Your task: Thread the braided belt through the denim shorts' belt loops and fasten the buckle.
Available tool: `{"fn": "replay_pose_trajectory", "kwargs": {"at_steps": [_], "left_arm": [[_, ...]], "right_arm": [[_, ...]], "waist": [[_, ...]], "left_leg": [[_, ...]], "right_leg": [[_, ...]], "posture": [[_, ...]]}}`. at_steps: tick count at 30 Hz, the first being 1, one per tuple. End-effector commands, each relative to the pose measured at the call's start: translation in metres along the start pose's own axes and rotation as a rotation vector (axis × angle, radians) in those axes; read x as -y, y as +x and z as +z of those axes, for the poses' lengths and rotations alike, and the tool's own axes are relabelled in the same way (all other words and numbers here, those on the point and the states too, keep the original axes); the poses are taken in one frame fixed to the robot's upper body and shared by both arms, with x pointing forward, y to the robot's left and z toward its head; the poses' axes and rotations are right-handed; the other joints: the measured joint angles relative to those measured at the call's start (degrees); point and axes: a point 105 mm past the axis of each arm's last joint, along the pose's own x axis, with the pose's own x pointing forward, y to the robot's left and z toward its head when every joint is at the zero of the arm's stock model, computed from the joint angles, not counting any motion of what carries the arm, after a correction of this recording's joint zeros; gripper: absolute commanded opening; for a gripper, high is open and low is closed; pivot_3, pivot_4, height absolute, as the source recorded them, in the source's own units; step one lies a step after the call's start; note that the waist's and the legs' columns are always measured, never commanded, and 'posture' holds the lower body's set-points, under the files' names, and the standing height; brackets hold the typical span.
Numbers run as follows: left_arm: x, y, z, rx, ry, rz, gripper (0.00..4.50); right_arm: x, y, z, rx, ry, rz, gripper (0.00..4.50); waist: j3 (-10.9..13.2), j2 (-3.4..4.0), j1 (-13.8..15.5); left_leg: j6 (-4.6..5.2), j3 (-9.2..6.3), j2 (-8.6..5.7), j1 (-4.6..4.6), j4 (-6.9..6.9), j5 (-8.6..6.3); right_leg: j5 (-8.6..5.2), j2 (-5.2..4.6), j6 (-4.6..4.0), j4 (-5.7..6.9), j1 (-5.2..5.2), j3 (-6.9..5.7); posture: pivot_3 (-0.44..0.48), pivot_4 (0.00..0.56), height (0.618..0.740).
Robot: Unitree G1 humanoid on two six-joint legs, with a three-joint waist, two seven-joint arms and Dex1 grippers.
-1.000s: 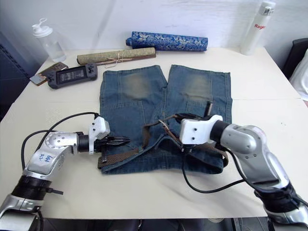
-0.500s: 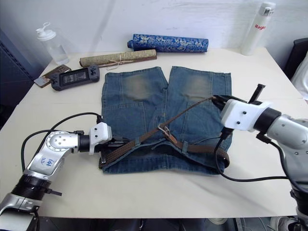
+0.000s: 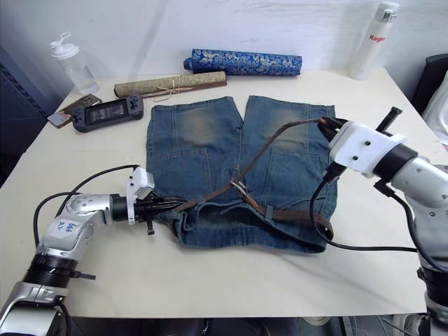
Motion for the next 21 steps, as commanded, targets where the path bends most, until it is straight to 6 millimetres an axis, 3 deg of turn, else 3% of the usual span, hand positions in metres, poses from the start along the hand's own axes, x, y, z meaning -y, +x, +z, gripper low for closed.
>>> {"fn": "replay_pose_trajectory", "kwargs": {"at_steps": [1,5,9,14,18,21], "left_arm": [[0.000,-0.005,-0.019,-0.101,0.028,0.003,0.06],[0.001,-0.008,-0.026,-0.138,0.070,-0.001,0.06],[-0.009,-0.011,0.001,-0.038,0.110,0.063,0.06],[0.006,-0.018,0.052,0.099,0.173,0.052,0.06],[0.021,-0.029,0.086,0.230,0.110,0.035,1.42],[0.025,-0.035,0.102,0.301,0.064,0.041,2.93]], "right_arm": [[0.014,-0.004,0.012,0.031,-0.036,-0.066,0.00],[0.013,-0.001,0.023,0.079,-0.030,-0.051,0.00],[-0.016,0.009,0.049,0.182,-0.071,0.092,0.00],[-0.058,0.023,0.065,0.241,-0.019,0.223,0.00],[-0.072,0.030,0.067,0.253,-0.020,0.262,0.00],[-0.072,0.035,0.071,0.271,-0.032,0.263,0.00]], "waist": [[0.00,0.00,0.00],[-0.01,0.01,-0.18],[0.00,0.01,-0.52],[0.15,-0.25,-0.61],[0.15,-0.25,-0.54],[0.15,-0.26,-0.54]], "left_leg": [[0.00,0.00,0.00,0.00,0.00,0.00],[0.00,0.05,0.02,0.02,-0.01,0.00],[0.00,0.03,0.04,0.04,-0.03,0.00],[-0.01,-0.15,0.05,-0.05,-0.01,0.01],[-0.02,-0.33,0.00,-0.08,-0.02,0.01],[-0.03,-0.41,0.00,-0.05,-0.01,0.02]], "right_leg": [[0.00,0.00,0.00,0.00,0.00,0.00],[-0.01,0.00,-0.01,0.00,0.00,0.02],[-0.01,0.02,-0.01,0.00,-0.01,0.01],[0.01,0.03,0.03,-0.01,-0.01,-0.10],[0.06,0.00,0.12,-0.13,-0.01,-0.01],[0.06,0.01,0.12,-0.11,-0.01,0.00]], "posture": [[0.000,0.150,0.637],[0.000,0.150,0.637],[0.000,0.150,0.637],[0.000,0.150,0.637],[0.000,0.150,0.637],[0.000,0.150,0.637]]}}
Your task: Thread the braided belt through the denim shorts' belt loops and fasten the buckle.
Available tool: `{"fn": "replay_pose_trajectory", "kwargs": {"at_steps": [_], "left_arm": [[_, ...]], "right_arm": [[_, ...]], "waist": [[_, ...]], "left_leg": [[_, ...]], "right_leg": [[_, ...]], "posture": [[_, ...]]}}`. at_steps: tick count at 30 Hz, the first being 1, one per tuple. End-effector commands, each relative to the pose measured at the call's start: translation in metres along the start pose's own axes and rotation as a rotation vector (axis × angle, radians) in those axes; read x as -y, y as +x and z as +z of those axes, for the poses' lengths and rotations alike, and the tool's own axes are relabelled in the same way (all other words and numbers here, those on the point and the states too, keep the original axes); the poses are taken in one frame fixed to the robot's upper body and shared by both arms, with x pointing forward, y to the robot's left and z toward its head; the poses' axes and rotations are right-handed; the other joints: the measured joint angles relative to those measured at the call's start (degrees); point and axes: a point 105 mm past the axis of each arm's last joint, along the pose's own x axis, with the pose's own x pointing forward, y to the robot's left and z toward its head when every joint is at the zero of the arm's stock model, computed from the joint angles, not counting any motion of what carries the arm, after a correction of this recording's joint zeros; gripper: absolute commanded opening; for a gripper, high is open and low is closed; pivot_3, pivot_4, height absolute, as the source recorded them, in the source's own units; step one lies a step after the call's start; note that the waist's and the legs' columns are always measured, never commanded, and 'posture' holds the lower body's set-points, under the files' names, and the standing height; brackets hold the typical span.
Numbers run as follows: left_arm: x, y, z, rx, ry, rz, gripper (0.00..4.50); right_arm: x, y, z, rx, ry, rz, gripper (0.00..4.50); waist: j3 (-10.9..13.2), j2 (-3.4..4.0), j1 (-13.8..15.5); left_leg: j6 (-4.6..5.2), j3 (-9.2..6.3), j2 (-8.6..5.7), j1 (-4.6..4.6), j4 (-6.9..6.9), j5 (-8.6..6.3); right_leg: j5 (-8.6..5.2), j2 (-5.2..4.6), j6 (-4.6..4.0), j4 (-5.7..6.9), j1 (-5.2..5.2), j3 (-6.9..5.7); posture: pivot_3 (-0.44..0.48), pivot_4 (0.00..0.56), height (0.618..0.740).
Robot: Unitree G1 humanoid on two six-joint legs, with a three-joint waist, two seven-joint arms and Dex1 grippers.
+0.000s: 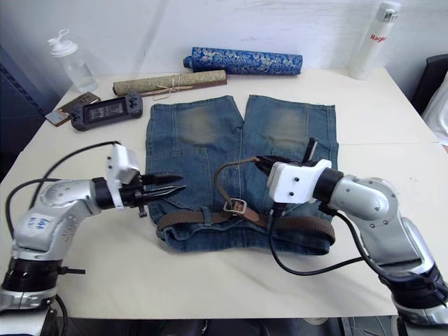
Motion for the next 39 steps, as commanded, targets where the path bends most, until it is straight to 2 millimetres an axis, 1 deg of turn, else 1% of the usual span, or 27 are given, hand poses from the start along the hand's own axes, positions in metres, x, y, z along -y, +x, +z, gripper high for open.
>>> {"fn": "replay_pose_trajectory", "kwargs": {"at_steps": [1,3,5,8,10,13,16,22,25,28,29,30,31,36,37,39], "left_arm": [[0.006,-0.003,0.026,0.089,-0.012,0.007,3.37],[0.017,0.007,0.031,0.092,0.023,-0.022,4.29],[0.027,0.019,0.036,0.111,0.050,-0.038,4.29],[0.030,0.030,0.039,0.126,0.070,-0.021,4.29],[0.029,0.036,0.039,0.122,0.095,0.005,4.29],[0.018,0.046,0.036,0.095,0.130,0.083,4.29],[0.013,0.053,0.034,0.069,0.168,0.121,4.29],[0.015,0.069,0.027,0.045,0.187,0.110,4.29],[0.015,0.074,0.029,0.058,0.184,0.119,4.29],[0.013,0.079,0.027,0.052,0.194,0.133,3.57],[0.013,0.080,0.027,0.054,0.195,0.135,3.02],[0.013,0.080,0.027,0.056,0.196,0.133,2.69],[0.014,0.080,0.027,0.057,0.197,0.130,2.26],[0.017,0.079,0.023,0.049,0.206,0.116,0.21],[0.017,0.079,0.023,0.048,0.205,0.116,0.03],[0.016,0.079,0.021,0.048,0.200,0.122,0.03]], "right_arm": [[0.008,0.004,0.011,0.041,-0.063,-0.017,0.00],[0.008,0.008,0.013,0.050,-0.083,-0.008,0.00],[0.009,0.012,0.014,0.055,-0.105,-0.003,0.00],[0.010,0.016,0.015,0.064,-0.122,-0.005,0.00],[0.011,0.018,0.017,0.069,-0.127,-0.007,0.00],[0.011,0.020,0.019,0.076,-0.139,-0.010,0.00],[0.011,0.020,0.020,0.076,-0.144,-0.011,0.00],[0.010,0.021,0.021,0.077,-0.143,-0.011,0.00],[0.009,0.021,0.022,0.077,-0.143,-0.010,0.00],[0.009,0.021,0.022,0.077,-0.143,-0.011,0.00],[0.009,0.021,0.023,0.077,-0.142,-0.012,0.00],[0.009,0.021,0.023,0.076,-0.142,-0.013,0.00],[0.009,0.021,0.022,0.076,-0.141,-0.013,0.00],[0.009,0.021,0.022,0.074,-0.137,-0.016,0.00],[0.009,0.021,0.022,0.076,-0.130,-0.017,0.00],[0.009,0.021,0.023,0.080,-0.119,-0.020,0.00]], "waist": [[0.00,0.00,-0.03],[0.00,0.00,-0.09],[0.00,-0.01,-0.05],[0.02,-0.03,0.02],[0.02,-0.04,0.06],[0.04,-0.07,0.07],[0.05,-0.09,0.05],[0.06,-0.11,0.12],[0.06,-0.11,0.16],[0.06,-0.11,0.14],[0.06,-0.11,0.13],[0.06,-0.11,0.11],[0.07,-0.12,0.13],[0.07,-0.13,0.09],[0.07,-0.13,0.09],[0.07,-0.13,0.10]], "left_leg": [[-0.02,0.01,0.00,0.01,0.00,0.01],[-0.03,0.09,0.01,0.02,0.00,0.01],[-0.03,0.24,0.01,0.01,0.00,0.02],[-0.04,0.29,-0.01,-0.01,0.02,0.02],[-0.04,0.29,-0.02,-0.01,0.01,0.02],[-0.05,0.31,-0.01,0.00,0.02,0.03],[-0.05,0.31,-0.02,0.00,0.02,0.03],[-0.06,0.31,-0.03,-0.01,0.02,0.03],[-0.06,0.30,-0.03,-0.01,0.02,0.03],[-0.07,0.30,-0.03,0.00,0.01,0.04],[-0.07,0.30,-0.03,0.00,0.01,0.04],[-0.08,0.30,-0.03,0.00,0.01,0.04],[-0.24,0.30,-0.03,0.00,0.01,0.13],[-0.28,0.30,-0.03,0.00,0.01,0.15],[-0.27,0.30,-0.02,0.00,0.01,0.15],[-0.27,0.29,-0.03,0.00,0.01,0.15]], "right_leg": [[0.00,0.00,0.00,0.02,0.00,0.00],[0.00,0.02,0.00,0.04,0.01,-0.03],[0.00,0.02,0.00,0.06,0.01,-0.03],[0.00,0.02,0.01,0.05,0.01,-0.04],[0.01,0.02,0.01,0.05,0.01,-0.05],[0.00,0.02,0.01,0.06,0.01,-0.05],[0.01,0.03,0.01,0.07,0.01,-0.04],[0.02,0.03,0.04,0.06,0.01,-0.05],[0.06,0.03,0.12,0.06,0.01,-0.05],[0.08,0.03,0.15,0.07,0.01,-0.06],[0.08,0.03,0.15,0.07,0.01,-0.06],[0.08,0.03,0.15,0.06,0.01,-0.06],[0.08,0.03,0.15,0.06,0.01,-0.05],[0.08,0.03,0.16,0.06,0.01,-0.06],[0.08,0.03,0.16,0.06,0.01,-0.06],[0.08,0.03,0.16,0.06,0.01,-0.06]], "posture": [[0.000,0.150,0.637],[0.000,0.150,0.637],[0.000,0.150,0.637],[0.000,0.150,0.637],[0.000,0.150,0.637],[0.000,0.150,0.637],[0.000,0.150,0.637],[0.000,0.150,0.637],[0.000,0.150,0.637],[0.000,0.150,0.637],[0.000,0.150,0.637],[0.000,0.150,0.637],[0.000,0.150,0.637],[0.000,0.150,0.637],[0.000,0.150,0.637],[0.000,0.150,0.637]]}}
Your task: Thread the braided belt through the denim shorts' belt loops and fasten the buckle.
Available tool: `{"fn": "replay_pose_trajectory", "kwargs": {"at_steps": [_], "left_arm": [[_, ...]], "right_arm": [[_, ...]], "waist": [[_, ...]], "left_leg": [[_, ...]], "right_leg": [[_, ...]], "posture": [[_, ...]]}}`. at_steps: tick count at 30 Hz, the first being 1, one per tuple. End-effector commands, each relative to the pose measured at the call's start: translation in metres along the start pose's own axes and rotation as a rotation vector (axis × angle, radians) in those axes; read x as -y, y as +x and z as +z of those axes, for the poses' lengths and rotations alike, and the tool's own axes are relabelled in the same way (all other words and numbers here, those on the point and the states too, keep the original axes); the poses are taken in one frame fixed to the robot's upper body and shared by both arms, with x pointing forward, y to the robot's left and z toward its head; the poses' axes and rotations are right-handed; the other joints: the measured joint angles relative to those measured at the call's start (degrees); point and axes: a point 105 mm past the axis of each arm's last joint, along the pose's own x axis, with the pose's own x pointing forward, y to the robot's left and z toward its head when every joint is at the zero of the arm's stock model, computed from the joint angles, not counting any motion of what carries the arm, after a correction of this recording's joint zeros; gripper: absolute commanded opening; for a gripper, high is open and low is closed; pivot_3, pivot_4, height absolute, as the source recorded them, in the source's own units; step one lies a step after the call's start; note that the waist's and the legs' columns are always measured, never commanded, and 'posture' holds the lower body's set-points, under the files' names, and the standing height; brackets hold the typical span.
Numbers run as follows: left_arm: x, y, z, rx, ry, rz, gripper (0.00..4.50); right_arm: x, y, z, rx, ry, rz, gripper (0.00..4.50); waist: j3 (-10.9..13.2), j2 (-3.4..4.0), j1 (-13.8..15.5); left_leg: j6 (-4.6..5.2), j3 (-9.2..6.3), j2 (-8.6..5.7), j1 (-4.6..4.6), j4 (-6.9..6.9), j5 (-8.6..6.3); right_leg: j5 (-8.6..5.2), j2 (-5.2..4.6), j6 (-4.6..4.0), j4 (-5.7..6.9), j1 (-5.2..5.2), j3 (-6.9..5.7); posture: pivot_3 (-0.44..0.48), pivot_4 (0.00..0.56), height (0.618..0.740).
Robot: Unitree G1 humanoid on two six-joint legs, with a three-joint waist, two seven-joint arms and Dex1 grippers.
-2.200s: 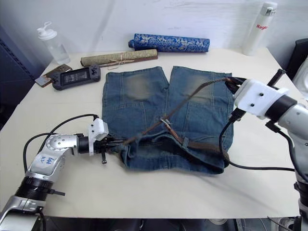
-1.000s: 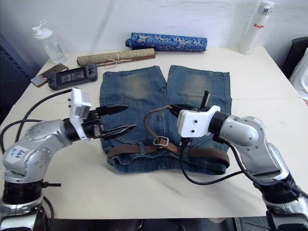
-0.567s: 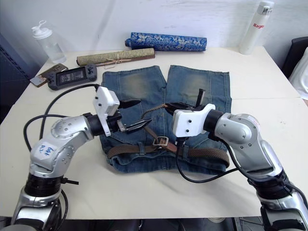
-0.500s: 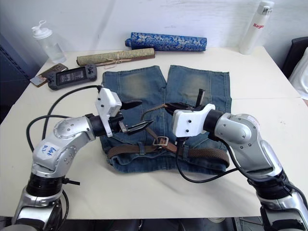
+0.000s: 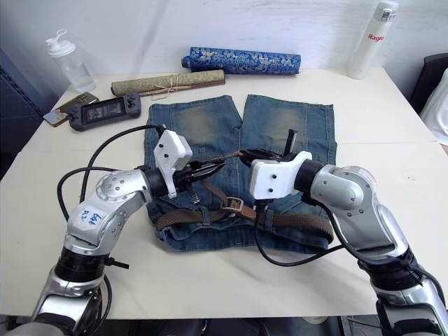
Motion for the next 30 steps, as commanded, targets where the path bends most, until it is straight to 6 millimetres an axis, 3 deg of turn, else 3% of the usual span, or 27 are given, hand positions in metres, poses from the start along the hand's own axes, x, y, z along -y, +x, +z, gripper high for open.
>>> {"fn": "replay_pose_trajectory", "kwargs": {"at_steps": [1,7,12,16,19,23,30], "left_arm": [[-0.002,-0.003,0.006,0.024,0.033,0.013,0.03],[-0.002,-0.003,0.006,0.043,0.013,0.023,0.03],[-0.004,-0.001,0.006,0.076,-0.067,0.056,0.00],[-0.008,-0.004,0.005,0.113,-0.170,0.100,0.00],[-0.009,-0.009,0.006,0.162,-0.254,0.126,0.00],[0.001,-0.014,0.007,0.192,-0.294,0.092,0.00],[0.014,-0.017,0.006,0.191,-0.313,0.048,0.00]], "right_arm": [[0.006,-0.002,0.013,0.047,-0.005,-0.028,0.00],[0.012,-0.003,0.013,0.046,0.081,-0.063,0.00],[0.025,-0.007,0.006,0.012,0.217,-0.164,1.99],[0.012,-0.024,-0.011,-0.060,0.574,-0.164,3.59],[0.002,-0.038,-0.019,-0.106,0.751,-0.159,3.59],[-0.019,-0.041,-0.019,-0.133,0.938,-0.121,3.59],[-0.043,-0.019,0.005,-0.055,1.089,-0.044,0.40]], "waist": [[0.00,0.00,0.01],[0.00,0.00,0.01],[0.00,0.00,0.08],[-0.01,-0.01,0.57],[0.00,-0.01,0.64],[-0.01,0.00,0.45],[-0.01,0.00,0.54]], "left_leg": [[0.00,0.00,0.00,0.00,0.00,0.00],[0.01,0.00,0.00,0.00,0.00,0.00],[-0.01,-0.01,0.00,0.00,0.00,0.00],[0.00,-0.07,0.00,0.00,-0.01,0.00],[0.01,-0.13,-0.02,-0.01,-0.01,0.00],[0.10,-0.10,0.02,0.05,-0.04,-0.04],[0.10,-0.02,0.01,0.06,-0.07,-0.04]], "right_leg": [[0.00,0.00,0.00,0.00,0.00,0.00],[0.00,0.00,0.00,0.00,0.00,0.00],[0.00,0.00,0.00,0.00,0.00,0.01],[0.00,0.01,0.00,0.00,0.00,0.00],[0.00,0.00,-0.01,-0.03,0.01,0.02],[0.01,0.02,0.01,-0.04,0.01,0.07],[0.02,0.01,0.01,-0.08,0.04,0.07]], "posture": [[0.000,0.150,0.637],[0.000,0.150,0.637],[0.000,0.150,0.637],[0.000,0.150,0.637],[0.000,0.150,0.637],[0.000,0.150,0.637],[0.000,0.150,0.637]]}}
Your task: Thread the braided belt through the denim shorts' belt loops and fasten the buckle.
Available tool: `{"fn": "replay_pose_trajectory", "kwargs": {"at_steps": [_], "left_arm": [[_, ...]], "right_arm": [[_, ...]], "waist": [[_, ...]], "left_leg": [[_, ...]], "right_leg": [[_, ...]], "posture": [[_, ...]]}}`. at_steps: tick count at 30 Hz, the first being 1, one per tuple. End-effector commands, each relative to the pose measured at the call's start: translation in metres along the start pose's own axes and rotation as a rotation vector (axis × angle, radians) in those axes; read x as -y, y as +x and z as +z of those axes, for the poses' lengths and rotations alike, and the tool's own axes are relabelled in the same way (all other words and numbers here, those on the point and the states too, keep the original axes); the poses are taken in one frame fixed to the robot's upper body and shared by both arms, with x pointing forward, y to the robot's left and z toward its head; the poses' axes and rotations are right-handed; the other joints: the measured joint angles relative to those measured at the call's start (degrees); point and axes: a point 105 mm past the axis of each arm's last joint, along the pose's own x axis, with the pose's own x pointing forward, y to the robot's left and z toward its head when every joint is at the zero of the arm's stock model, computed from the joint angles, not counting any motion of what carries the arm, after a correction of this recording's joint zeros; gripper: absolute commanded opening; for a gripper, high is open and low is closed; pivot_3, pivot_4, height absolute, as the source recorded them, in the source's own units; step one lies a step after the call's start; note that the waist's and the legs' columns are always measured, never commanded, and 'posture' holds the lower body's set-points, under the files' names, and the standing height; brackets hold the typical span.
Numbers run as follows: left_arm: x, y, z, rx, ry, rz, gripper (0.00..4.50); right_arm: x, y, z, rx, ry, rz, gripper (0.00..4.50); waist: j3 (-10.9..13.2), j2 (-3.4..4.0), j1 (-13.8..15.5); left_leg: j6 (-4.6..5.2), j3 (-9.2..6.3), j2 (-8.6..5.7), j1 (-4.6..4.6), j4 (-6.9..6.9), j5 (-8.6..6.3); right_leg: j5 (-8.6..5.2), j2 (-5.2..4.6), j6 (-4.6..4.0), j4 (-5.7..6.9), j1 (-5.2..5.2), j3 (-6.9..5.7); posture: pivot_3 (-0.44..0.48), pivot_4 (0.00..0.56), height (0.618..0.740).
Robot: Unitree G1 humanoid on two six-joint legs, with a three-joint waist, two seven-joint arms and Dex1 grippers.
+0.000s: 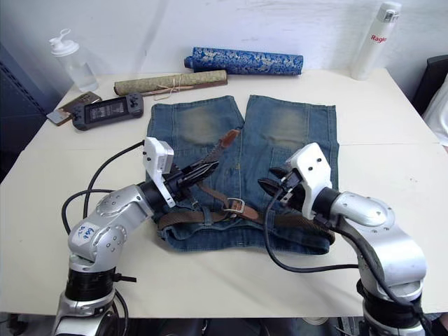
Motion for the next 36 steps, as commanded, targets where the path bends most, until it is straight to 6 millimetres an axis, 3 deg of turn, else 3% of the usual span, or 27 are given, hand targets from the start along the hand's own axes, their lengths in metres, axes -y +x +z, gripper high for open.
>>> {"fn": "replay_pose_trajectory", "kwargs": {"at_steps": [1,6,11,17,24,28,36], "left_arm": [[0.014,-0.002,0.013,0.047,0.018,-0.056,0.00],[0.015,-0.001,0.021,0.065,0.024,-0.072,0.00],[0.019,-0.003,0.031,0.095,0.021,-0.093,0.00],[0.013,-0.013,0.050,0.165,-0.007,-0.074,0.00],[-0.008,-0.031,0.052,0.169,-0.050,0.001,0.00],[-0.007,-0.036,0.018,0.049,-0.030,0.018,0.00],[-0.005,-0.029,0.003,0.031,-0.038,0.032,0.00]], "right_arm": [[-0.031,0.013,0.001,0.026,0.036,0.098,0.05],[-0.045,0.027,-0.022,-0.059,0.024,0.162,0.05],[-0.045,0.032,-0.061,-0.219,-0.007,0.160,0.05],[-0.044,0.034,-0.085,-0.320,-0.060,0.139,0.05],[-0.046,0.034,-0.085,-0.325,-0.091,0.143,0.05],[-0.046,0.032,-0.085,-0.320,-0.090,0.144,0.05],[-0.049,0.026,-0.036,-0.112,0.030,0.180,0.05]], "waist": [[0.00,0.00,0.03],[0.00,0.00,0.01],[0.00,0.00,-0.04],[-0.10,-0.13,-0.08],[-0.16,-0.22,-0.04],[-0.21,-0.20,-0.11],[-0.21,-0.33,0.26]], "left_leg": [[0.00,-0.01,0.00,0.00,-0.01,0.00],[0.00,0.00,-0.03,-0.01,0.00,0.00],[0.00,0.01,-0.03,-0.01,0.00,0.00],[0.03,0.01,0.00,0.08,-0.01,-0.02],[0.06,0.02,0.02,0.17,-0.03,-0.03],[0.09,0.07,0.03,0.27,-0.09,-0.06],[0.17,0.05,-0.03,0.30,-0.09,-0.10]], "right_leg": [[0.00,0.00,0.00,0.00,-0.01,0.01],[0.00,-0.01,0.00,-0.02,0.00,0.00],[0.00,-0.01,0.00,-0.02,0.01,-0.01],[0.00,0.00,0.00,-0.02,0.08,-0.02],[-0.04,0.02,-0.08,-0.01,0.15,-0.02],[-0.07,0.00,-0.12,0.00,0.17,0.03],[-0.25,0.00,-0.50,-0.04,0.26,0.11]], "posture": [[0.000,0.150,0.637],[0.000,0.150,0.637],[0.000,0.150,0.637],[0.000,0.150,0.637],[0.000,0.150,0.637],[0.000,0.150,0.637],[0.000,0.150,0.637]]}}
